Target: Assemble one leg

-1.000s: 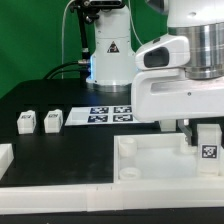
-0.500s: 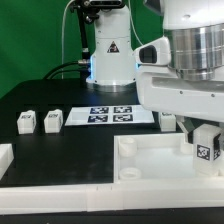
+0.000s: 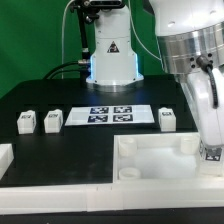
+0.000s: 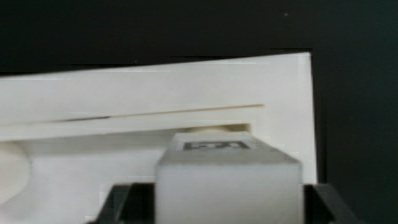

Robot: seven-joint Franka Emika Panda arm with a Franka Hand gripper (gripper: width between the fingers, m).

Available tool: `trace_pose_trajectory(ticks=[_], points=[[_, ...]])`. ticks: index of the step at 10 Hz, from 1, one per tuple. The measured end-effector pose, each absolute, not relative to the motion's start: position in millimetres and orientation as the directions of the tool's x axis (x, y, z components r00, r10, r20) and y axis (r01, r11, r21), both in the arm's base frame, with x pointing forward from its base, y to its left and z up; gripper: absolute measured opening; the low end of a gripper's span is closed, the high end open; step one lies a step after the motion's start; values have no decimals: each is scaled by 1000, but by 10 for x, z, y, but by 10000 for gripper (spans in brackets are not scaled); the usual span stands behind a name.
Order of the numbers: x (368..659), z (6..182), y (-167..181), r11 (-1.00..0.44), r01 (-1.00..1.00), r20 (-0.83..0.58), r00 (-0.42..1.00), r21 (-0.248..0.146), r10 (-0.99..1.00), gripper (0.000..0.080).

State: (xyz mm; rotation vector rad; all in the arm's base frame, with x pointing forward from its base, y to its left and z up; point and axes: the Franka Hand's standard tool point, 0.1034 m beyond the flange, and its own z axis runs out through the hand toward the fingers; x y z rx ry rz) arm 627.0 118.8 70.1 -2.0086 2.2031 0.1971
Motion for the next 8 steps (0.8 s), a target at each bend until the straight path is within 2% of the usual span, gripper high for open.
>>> trace_pose_trajectory(ticks=[2,3,4,5,8], points=[[6267,697,1190,22,-1000,-200,-17,-20,-980,550],[6287,697,1199,-32,-998,-196,41,-48,-980,550],[6307,686,1220,-132,-987,-179,148,-96,-973,632],[6306,706,1251,-384,-914,-131,400,-133,-907,646],[6301,701,1257,-670,-724,-74,686,-163,-724,649]])
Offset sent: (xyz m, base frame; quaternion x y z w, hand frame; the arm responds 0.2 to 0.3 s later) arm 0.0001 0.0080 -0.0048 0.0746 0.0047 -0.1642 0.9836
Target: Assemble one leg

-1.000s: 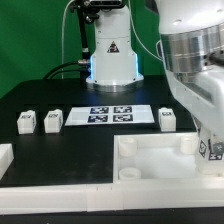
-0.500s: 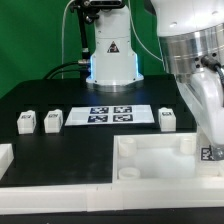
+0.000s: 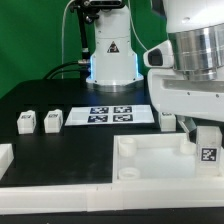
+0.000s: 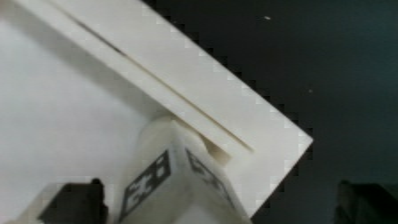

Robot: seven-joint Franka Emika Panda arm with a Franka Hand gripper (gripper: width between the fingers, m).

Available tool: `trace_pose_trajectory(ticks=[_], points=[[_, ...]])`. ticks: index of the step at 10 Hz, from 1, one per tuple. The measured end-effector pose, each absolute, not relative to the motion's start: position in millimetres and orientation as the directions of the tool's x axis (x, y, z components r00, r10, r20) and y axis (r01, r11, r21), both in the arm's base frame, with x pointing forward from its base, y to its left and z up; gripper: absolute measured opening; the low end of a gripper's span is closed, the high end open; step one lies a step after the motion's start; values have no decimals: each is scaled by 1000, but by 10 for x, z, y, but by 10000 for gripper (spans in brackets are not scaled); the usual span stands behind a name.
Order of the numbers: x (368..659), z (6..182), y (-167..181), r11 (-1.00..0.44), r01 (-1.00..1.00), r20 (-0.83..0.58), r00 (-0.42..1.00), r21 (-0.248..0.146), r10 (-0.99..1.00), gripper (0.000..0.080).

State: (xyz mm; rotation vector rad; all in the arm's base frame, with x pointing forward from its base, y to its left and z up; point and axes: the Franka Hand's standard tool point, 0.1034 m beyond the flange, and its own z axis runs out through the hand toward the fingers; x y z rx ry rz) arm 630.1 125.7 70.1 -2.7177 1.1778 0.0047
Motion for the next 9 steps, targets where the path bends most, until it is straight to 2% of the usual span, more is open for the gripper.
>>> trace_pose_trajectory(ticks=[1,3,5,6,7,9], points=[[6300,702,1259,-753,-636,-52,769,-168,-637,649],[6323,732,1214,-942,-308,30,949,-132,-315,649],[6321,719,1192,-996,-2,68,998,-94,-8,649],[6321,715,1193,-995,-26,66,997,-98,-33,605],[6321,714,1194,-993,-59,63,996,-101,-65,605],[6318,710,1194,-977,-182,49,981,-110,-188,314]])
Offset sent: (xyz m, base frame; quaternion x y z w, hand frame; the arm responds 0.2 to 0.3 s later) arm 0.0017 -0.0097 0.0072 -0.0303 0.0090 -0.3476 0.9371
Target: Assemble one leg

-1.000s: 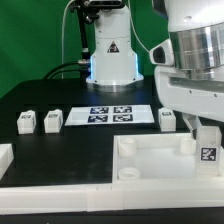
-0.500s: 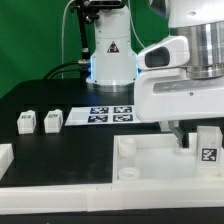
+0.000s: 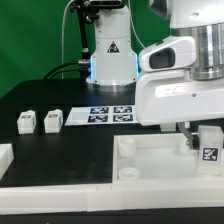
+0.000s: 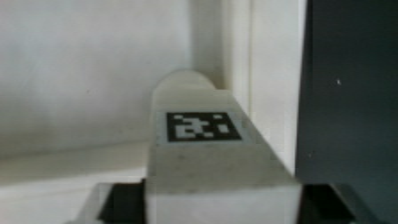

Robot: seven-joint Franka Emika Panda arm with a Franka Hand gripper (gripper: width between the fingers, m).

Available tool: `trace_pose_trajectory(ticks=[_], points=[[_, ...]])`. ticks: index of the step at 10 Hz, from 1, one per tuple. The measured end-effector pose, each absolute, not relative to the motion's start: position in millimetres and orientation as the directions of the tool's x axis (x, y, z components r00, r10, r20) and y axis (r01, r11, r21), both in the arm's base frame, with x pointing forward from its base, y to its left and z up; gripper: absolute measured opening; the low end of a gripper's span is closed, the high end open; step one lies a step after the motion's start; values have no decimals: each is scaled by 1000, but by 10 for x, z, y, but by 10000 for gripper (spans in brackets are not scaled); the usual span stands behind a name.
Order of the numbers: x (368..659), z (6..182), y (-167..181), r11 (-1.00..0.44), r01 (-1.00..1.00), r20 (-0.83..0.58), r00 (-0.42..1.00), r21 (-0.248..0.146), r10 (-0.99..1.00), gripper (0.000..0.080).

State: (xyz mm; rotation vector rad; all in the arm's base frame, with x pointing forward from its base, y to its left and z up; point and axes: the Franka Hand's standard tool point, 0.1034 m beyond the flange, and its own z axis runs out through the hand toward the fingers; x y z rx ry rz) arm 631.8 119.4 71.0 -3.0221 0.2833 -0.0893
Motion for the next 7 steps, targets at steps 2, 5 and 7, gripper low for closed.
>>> trace_pose_trajectory(ticks=[2,5,7], points=[[6310,694,1151,-916,-386,23,920,-109,-391,301],[6300,685,1130,-634,-767,-23,639,-97,-769,301],[6293,683,1118,-275,-957,-96,283,-92,-954,301]])
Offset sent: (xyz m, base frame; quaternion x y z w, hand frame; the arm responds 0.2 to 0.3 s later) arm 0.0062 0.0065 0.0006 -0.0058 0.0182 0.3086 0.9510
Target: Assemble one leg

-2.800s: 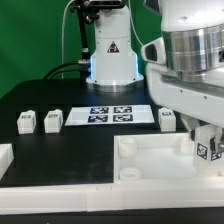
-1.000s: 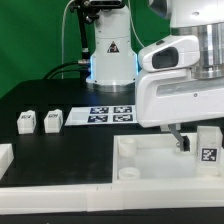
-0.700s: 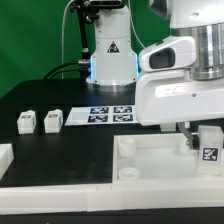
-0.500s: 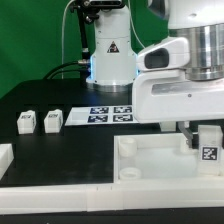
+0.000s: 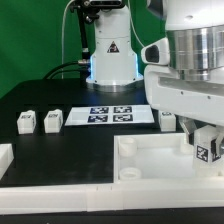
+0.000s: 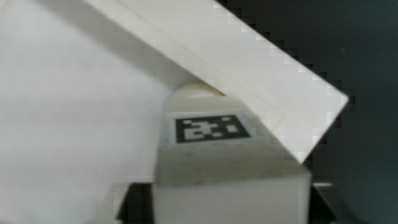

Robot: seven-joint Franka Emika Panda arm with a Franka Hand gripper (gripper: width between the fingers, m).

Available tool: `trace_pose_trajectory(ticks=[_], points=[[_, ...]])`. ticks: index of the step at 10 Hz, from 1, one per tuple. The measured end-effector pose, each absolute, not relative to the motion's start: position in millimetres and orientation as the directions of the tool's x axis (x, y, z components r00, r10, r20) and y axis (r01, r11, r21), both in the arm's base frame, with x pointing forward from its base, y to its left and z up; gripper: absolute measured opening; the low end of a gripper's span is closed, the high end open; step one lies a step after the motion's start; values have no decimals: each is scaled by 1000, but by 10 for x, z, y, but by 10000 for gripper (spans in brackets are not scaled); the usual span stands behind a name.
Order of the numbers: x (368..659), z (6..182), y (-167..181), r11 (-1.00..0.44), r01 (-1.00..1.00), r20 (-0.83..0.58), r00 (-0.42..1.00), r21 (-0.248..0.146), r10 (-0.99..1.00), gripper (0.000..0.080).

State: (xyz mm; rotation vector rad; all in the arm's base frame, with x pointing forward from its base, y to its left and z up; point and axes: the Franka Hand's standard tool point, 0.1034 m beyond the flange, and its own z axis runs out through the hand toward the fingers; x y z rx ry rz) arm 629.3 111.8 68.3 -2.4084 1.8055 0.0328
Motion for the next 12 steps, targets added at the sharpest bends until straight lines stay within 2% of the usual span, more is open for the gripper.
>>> trace_pose_trajectory(ticks=[2,4,7,8,9,10,12], points=[[6295,682,1104,-9,-997,-170,23,-78,-985,301],[6277,675,1152,144,-989,-187,-133,-44,-973,300],[6265,666,1168,134,-990,-187,-125,-40,-974,298],[6267,666,1175,61,-997,-181,-50,-56,-982,505],[6279,674,1209,-80,-993,-167,94,-90,-982,505],[6277,690,1221,-245,-963,-145,260,-117,-955,623],[6264,679,1223,-435,-889,-118,451,-141,-885,641]])
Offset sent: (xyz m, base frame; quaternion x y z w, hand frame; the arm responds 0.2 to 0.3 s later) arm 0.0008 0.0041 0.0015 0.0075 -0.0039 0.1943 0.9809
